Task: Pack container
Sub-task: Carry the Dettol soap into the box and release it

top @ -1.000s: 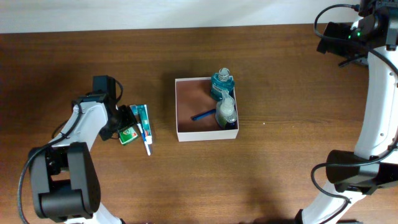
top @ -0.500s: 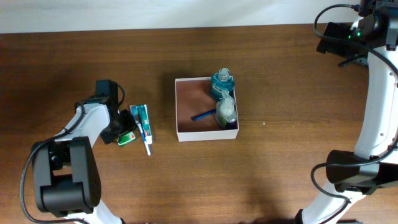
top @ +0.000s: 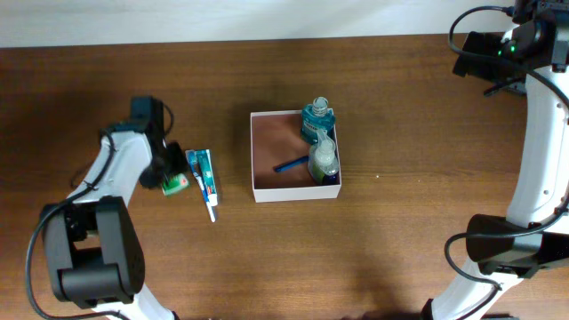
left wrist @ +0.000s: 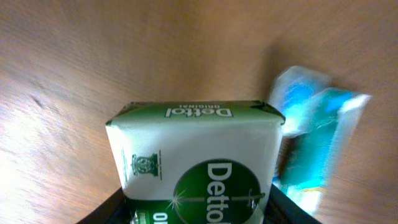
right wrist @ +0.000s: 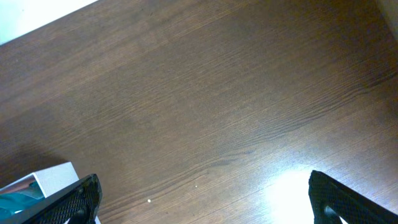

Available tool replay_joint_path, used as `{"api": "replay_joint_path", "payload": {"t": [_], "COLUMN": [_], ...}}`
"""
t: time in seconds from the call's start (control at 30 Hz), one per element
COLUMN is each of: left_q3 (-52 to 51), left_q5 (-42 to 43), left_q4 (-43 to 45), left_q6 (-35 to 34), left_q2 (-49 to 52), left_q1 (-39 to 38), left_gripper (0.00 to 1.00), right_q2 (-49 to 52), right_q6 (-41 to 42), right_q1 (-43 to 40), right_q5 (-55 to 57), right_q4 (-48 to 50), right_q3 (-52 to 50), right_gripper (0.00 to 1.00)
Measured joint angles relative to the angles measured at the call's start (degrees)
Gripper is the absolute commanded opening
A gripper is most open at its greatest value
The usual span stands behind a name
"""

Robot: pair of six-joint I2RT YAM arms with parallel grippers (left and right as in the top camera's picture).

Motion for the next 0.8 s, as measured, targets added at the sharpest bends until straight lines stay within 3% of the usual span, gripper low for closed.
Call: {"api": "replay_joint_path", "payload": {"t": [0.13,0.3,0.47,0.73,0.8], "left_q3": [11.34,22.75,23.71,23.23,22.99], "left_q5": [1.42,5.01,6.69,6.88,6.91], "left_q4": [-3.78,-0.94,1.90,1.09,-0.04], "left_q6": [0.11,0.11,0.13,0.11,0.11], "left_q2": [-0.13,-0.28,-0.35,-0.35,-0.13], "left_q1": [-0.90,-10.95,-23.43,-31.95,-33.14], "left_gripper": [0.36,0.34,0.34,0.35,0.40], "right_q2": [0.00,0.00,0.00,0.00,0.00], "right_q6": [0.02,0.07,0.02,0.02,0.02], "right_q1": [0.00,0.00,0.00,0.00,0.00], "right_q5": [0.00,0.00,0.02,0.00,0.00], "right_q4": [0.02,-0.02,-0.02,0.00,0.00], "right_q3": [0.00,0.00,0.00,0.00,0.00], "right_gripper": [0.99,0.99,0.99,0.99,0.99]}}
